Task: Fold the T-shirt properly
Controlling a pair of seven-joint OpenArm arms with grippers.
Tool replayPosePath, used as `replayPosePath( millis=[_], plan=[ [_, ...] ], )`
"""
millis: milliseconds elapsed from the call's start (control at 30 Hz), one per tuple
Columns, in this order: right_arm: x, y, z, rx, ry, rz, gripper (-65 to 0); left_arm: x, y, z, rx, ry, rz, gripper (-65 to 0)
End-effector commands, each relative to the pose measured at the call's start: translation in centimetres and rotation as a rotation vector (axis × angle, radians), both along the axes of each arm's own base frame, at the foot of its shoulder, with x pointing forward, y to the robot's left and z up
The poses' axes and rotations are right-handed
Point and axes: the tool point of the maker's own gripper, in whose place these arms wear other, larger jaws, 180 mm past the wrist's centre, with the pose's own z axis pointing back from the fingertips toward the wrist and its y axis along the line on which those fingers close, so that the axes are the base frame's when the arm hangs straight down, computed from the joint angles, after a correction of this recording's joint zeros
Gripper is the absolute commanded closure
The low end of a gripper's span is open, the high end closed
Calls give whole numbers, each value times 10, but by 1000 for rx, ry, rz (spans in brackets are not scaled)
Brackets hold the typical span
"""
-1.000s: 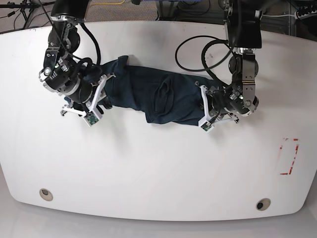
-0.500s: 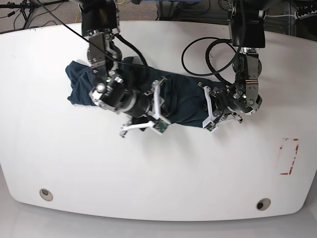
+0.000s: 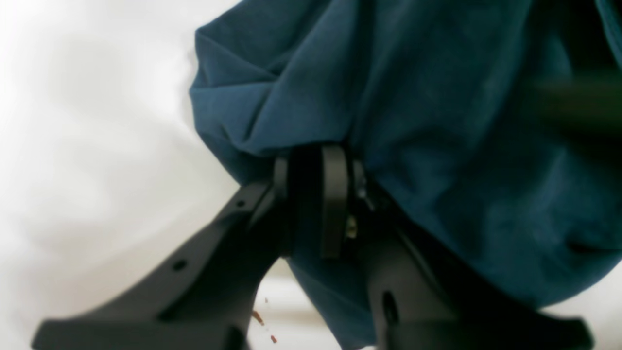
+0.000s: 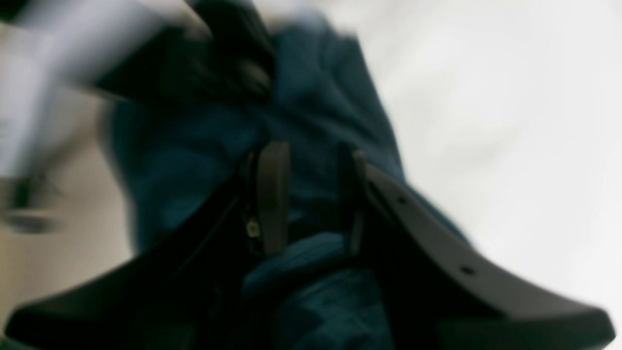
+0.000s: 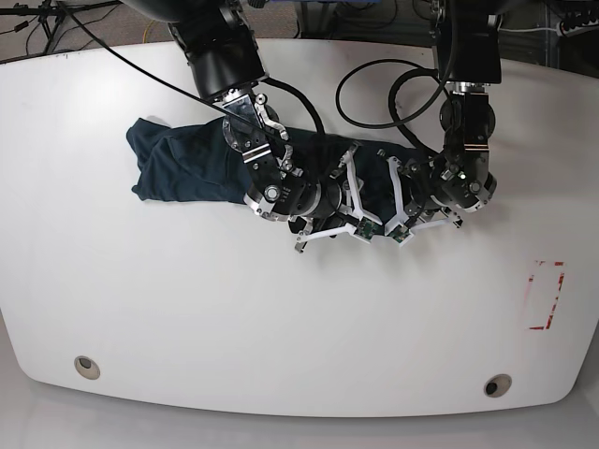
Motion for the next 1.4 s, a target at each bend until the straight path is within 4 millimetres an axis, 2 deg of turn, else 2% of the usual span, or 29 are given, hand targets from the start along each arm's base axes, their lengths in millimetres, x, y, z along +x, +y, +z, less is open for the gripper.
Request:
replayPosePath(
  millis=[0,100,267,567,700,867,1067,1200,1267,1367],
  plan=[
    [10,12,7,70,-17,6,-160,10,-3,12,-3,-38,-3,-64],
    [10,8,-4,74,5,-2,-160,9,-3,11,-3,-36,-3,-64],
    [2,-27,-22,15,19,-27,-159,9,-2,11,-2,-38,-3,-64],
    [-10,-89,-17,-85,-41,-89,-159,9,-2,10,-2,-36,-3,-64],
    [-16,-105,-15,-133,-53,-90,-159,10,-2,11,-2,-39,-3,-64],
    [-15,-124,15,-158,-155,-103,-159,10,-2,11,-2,-39,-3,-65],
    [0,-174,66,-230,-268,-263,-159,10,-3,12,-5,-39,-3,-67],
    [10,-208,75,-220,-273,-399,-159,11,-4,12,-6,-40,-3,-67],
    [14,-240,81,-203,-271,-521,-163,11,-4,12,-6,-39,-3,-67],
    [14,-272,84,-118,-247,-672,-168,11,-4,12,-6,-39,-3,-67]
  ],
)
